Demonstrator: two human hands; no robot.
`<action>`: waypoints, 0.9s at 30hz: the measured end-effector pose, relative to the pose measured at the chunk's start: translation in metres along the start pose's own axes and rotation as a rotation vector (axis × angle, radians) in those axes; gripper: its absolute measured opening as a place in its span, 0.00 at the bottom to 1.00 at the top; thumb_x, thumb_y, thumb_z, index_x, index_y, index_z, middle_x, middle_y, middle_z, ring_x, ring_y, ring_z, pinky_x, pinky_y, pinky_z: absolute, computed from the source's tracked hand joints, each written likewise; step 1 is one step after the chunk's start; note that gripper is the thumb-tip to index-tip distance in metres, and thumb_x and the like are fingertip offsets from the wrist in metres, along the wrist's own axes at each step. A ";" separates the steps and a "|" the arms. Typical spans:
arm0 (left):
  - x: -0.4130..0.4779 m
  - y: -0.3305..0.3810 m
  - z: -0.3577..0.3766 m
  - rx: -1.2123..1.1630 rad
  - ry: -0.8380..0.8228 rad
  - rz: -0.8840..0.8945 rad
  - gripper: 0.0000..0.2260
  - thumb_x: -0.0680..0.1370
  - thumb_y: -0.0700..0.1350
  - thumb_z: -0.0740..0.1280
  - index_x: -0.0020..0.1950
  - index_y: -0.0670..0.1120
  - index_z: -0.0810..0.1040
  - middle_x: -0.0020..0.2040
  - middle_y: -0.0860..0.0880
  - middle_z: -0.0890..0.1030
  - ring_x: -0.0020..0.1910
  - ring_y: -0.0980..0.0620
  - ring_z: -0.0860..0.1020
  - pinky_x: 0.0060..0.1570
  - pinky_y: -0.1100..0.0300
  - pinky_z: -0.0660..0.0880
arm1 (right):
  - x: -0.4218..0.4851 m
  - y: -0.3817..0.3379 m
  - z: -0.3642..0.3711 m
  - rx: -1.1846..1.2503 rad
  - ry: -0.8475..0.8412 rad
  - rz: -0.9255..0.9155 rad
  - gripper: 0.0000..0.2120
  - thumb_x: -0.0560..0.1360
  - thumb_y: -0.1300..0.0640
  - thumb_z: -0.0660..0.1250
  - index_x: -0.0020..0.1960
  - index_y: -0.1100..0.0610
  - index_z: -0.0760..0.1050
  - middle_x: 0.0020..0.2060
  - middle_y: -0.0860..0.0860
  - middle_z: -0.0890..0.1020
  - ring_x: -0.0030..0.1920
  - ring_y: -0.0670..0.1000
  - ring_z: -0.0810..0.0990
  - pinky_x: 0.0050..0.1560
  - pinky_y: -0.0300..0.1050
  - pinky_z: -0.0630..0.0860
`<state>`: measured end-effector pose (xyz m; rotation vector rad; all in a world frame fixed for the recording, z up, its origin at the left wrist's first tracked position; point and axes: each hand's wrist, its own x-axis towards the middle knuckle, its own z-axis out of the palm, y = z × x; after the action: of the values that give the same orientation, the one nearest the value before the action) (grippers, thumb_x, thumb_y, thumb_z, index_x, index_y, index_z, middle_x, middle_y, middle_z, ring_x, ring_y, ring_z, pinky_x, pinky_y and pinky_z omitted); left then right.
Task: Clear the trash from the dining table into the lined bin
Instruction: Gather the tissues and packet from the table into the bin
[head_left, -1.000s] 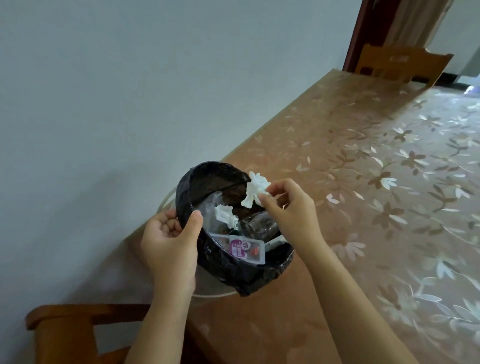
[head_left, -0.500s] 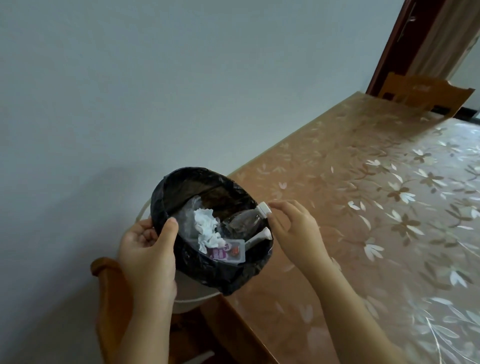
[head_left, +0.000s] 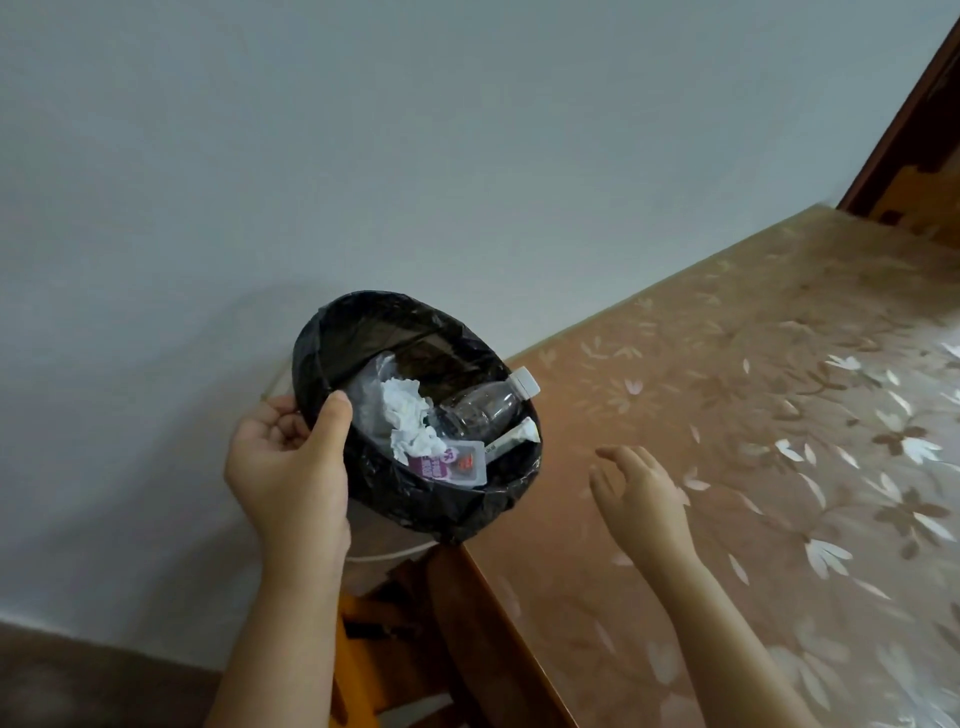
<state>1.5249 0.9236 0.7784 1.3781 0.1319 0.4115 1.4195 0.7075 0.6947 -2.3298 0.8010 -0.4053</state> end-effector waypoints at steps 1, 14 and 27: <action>0.002 0.001 0.000 0.001 -0.005 0.006 0.05 0.69 0.41 0.71 0.39 0.47 0.75 0.34 0.49 0.75 0.33 0.53 0.73 0.33 0.66 0.74 | 0.001 -0.002 0.002 -0.009 -0.007 -0.002 0.13 0.75 0.57 0.62 0.58 0.58 0.74 0.56 0.54 0.77 0.58 0.56 0.73 0.54 0.47 0.69; 0.056 0.010 -0.027 -0.083 -0.240 -0.047 0.04 0.68 0.42 0.71 0.38 0.45 0.76 0.35 0.46 0.74 0.34 0.51 0.72 0.33 0.63 0.73 | -0.052 -0.041 0.041 -0.060 0.122 0.180 0.14 0.75 0.54 0.62 0.59 0.56 0.73 0.58 0.53 0.76 0.59 0.55 0.72 0.55 0.50 0.72; 0.093 0.005 -0.029 -0.037 -0.232 -0.040 0.12 0.66 0.44 0.72 0.44 0.39 0.76 0.36 0.46 0.75 0.33 0.52 0.73 0.33 0.65 0.73 | -0.005 -0.037 0.085 0.008 0.052 0.230 0.14 0.74 0.55 0.62 0.58 0.58 0.72 0.55 0.54 0.77 0.53 0.54 0.75 0.51 0.48 0.72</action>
<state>1.6002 0.9843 0.7915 1.3746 -0.0390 0.2174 1.4716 0.7734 0.6548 -2.1960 1.0771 -0.3679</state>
